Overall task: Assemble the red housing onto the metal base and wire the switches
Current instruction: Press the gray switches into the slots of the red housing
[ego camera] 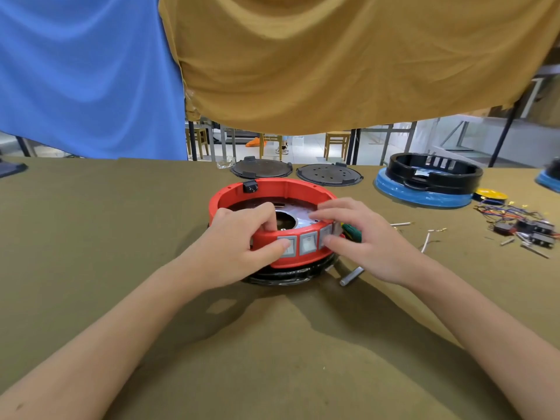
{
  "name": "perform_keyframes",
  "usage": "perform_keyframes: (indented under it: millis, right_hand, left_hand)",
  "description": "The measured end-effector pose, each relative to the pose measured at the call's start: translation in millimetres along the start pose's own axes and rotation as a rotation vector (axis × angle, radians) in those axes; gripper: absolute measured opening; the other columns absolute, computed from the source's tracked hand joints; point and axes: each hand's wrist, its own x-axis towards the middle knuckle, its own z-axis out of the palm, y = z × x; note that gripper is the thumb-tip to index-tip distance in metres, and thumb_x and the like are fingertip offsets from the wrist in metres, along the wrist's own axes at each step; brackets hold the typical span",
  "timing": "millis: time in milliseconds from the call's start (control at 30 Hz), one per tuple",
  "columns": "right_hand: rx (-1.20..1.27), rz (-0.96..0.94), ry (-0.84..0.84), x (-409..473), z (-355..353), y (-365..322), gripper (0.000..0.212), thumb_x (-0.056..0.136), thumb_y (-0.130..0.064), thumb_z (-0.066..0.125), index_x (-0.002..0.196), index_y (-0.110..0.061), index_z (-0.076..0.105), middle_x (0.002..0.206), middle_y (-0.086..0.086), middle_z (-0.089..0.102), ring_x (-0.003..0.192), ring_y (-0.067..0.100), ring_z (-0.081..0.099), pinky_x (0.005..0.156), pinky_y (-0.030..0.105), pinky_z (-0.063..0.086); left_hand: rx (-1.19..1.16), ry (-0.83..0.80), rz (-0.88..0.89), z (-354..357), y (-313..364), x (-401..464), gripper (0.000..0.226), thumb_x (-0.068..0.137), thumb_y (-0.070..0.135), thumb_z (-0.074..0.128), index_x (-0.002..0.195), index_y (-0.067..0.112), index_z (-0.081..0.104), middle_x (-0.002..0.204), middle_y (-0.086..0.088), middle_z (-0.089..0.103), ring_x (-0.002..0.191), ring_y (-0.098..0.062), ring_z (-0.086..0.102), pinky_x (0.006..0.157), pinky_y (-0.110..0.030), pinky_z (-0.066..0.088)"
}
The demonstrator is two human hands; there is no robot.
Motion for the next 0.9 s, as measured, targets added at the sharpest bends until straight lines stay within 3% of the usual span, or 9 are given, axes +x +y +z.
perform_keyframes:
  millis: [133, 267, 400, 533, 700, 767, 900]
  right_hand:
    - [-0.074, -0.055, 0.013, -1, 0, -1, 0.032, 0.093, -0.028, 0.064, 0.126, -0.031, 0.063, 0.120, -0.025, 0.051, 0.121, -0.004, 0.038, 0.093, 0.008, 0.034]
    - [-0.105, -0.035, 0.042, 1, 1, 3, 0.033, 0.092, -0.030, 0.065, 0.126, -0.031, 0.064, 0.121, -0.022, 0.050, 0.119, -0.006, 0.037, 0.092, 0.005, 0.029]
    - [-0.141, -0.037, 0.055, 2, 4, 2, 0.033, 0.090, -0.032, 0.068, 0.123, -0.030, 0.067, 0.117, -0.020, 0.053, 0.117, -0.001, 0.041, 0.091, 0.013, 0.032]
    - [-0.073, -0.059, 0.064, 0, 2, -2, 0.044, 0.085, -0.053, 0.062, 0.124, -0.031, 0.065, 0.117, -0.021, 0.056, 0.119, -0.004, 0.041, 0.092, 0.011, 0.034]
    - [-0.104, -0.032, -0.025, -1, 2, 4, 0.037, 0.098, -0.033, 0.054, 0.135, -0.029, 0.055, 0.135, -0.018, 0.046, 0.131, -0.005, 0.031, 0.095, 0.000, 0.025]
    - [-0.141, -0.039, -0.031, -1, 4, 6, 0.035, 0.099, -0.031, 0.054, 0.133, -0.028, 0.058, 0.131, -0.017, 0.047, 0.126, -0.004, 0.034, 0.092, 0.000, 0.027]
    - [-0.145, -0.071, 0.000, 0, 9, 1, 0.033, 0.095, -0.032, 0.059, 0.128, -0.028, 0.061, 0.116, -0.022, 0.048, 0.116, -0.007, 0.038, 0.090, 0.006, 0.033]
  left_hand:
    - [-0.001, 0.007, 0.017, -10, -9, 0, 0.028, 0.079, 0.048, 0.059, 0.079, 0.023, 0.048, 0.071, 0.006, 0.057, 0.067, -0.013, 0.052, 0.066, -0.027, 0.033]
    - [0.061, 0.012, 0.085, -3, -3, 2, 0.027, 0.086, 0.055, 0.055, 0.101, 0.032, 0.054, 0.089, 0.016, 0.056, 0.083, -0.003, 0.056, 0.073, -0.027, 0.040]
    - [0.068, -0.016, 0.121, -5, -2, 3, 0.016, 0.093, 0.045, 0.057, 0.097, 0.030, 0.060, 0.093, 0.016, 0.055, 0.087, -0.004, 0.057, 0.072, -0.027, 0.047]
    - [0.062, -0.025, 0.125, -15, -7, 2, 0.016, 0.083, 0.045, 0.056, 0.088, 0.029, 0.057, 0.088, 0.014, 0.057, 0.081, -0.008, 0.055, 0.068, -0.030, 0.047]
    - [0.089, -0.033, 0.120, -10, -6, 1, 0.029, 0.081, 0.061, 0.055, 0.099, 0.038, 0.052, 0.097, 0.021, 0.056, 0.089, -0.002, 0.057, 0.071, -0.019, 0.047]
    - [0.090, -0.038, 0.116, -8, -6, 3, 0.032, 0.082, 0.060, 0.057, 0.104, 0.036, 0.056, 0.097, 0.022, 0.059, 0.092, -0.002, 0.058, 0.074, -0.022, 0.049]
    - [0.041, -0.067, 0.093, -18, -8, 1, 0.023, 0.080, 0.053, 0.061, 0.094, 0.035, 0.058, 0.087, 0.017, 0.062, 0.083, -0.006, 0.059, 0.067, -0.028, 0.049]
